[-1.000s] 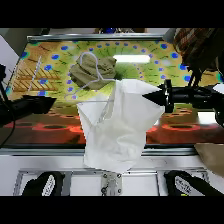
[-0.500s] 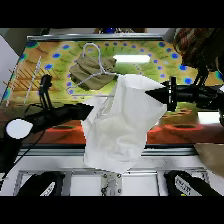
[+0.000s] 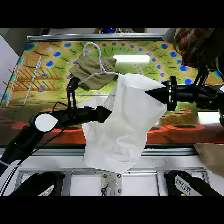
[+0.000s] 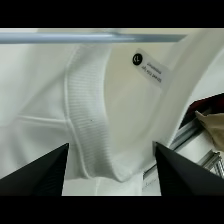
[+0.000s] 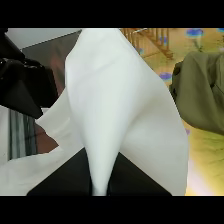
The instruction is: Fold the clothes and pants, and hang the long-sleeved shirts on hangers.
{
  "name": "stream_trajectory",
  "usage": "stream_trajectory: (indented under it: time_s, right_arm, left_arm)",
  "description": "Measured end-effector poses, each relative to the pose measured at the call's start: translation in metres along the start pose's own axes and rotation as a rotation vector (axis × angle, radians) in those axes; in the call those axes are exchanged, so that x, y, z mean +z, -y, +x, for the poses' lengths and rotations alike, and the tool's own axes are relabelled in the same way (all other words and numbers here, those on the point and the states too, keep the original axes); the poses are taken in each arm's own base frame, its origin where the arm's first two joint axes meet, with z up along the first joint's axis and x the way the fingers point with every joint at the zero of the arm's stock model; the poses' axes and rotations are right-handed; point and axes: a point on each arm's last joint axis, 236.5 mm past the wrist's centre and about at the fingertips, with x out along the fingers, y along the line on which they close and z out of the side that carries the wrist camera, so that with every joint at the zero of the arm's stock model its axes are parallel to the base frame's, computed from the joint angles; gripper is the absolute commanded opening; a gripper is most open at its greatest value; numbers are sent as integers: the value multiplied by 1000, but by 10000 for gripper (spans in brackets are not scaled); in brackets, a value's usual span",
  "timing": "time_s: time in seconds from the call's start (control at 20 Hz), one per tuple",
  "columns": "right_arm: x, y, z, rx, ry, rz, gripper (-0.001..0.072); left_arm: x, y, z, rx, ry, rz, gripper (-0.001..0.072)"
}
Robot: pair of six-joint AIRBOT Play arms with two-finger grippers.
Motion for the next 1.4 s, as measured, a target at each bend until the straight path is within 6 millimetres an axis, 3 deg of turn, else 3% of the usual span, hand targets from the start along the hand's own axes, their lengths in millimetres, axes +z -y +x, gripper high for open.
stream_trajectory:
  time_s: [0.05, 0.1, 0.2, 0.45, 0.75, 0.95, 1.15, 1.4]
  right_arm:
    - [0, 0, 0, 0, 0, 0, 25]
    - [0, 0, 0, 0, 0, 0, 25]
    - [0, 0, 0, 0, 0, 4, 25]
    - [1, -3, -1, 1, -9, 6, 24]
    - [12, -16, -5, -15, -10, -5, 24]
    - [19, -23, -8, -27, -10, 2, 24]
    - [22, -27, -9, -37, -12, 19, 24]
    - [30, -25, -11, -67, 10, 65, 24]
  left_arm:
    - [-3, -2, 5, 6, -26, -9, 364]
    - [-7, -6, 9, 13, -53, -17, 306]
    - [-11, -14, 16, 36, -96, -29, 26]
    - [-10, -47, 13, 139, -131, -38, 23]
    - [9, -108, -40, 335, -82, -80, 23]
    - [14, -133, -62, 402, -64, -127, 23]
    - [15, -143, -70, 424, -55, -145, 23]
    - [14, -137, -62, 415, -66, -113, 23]
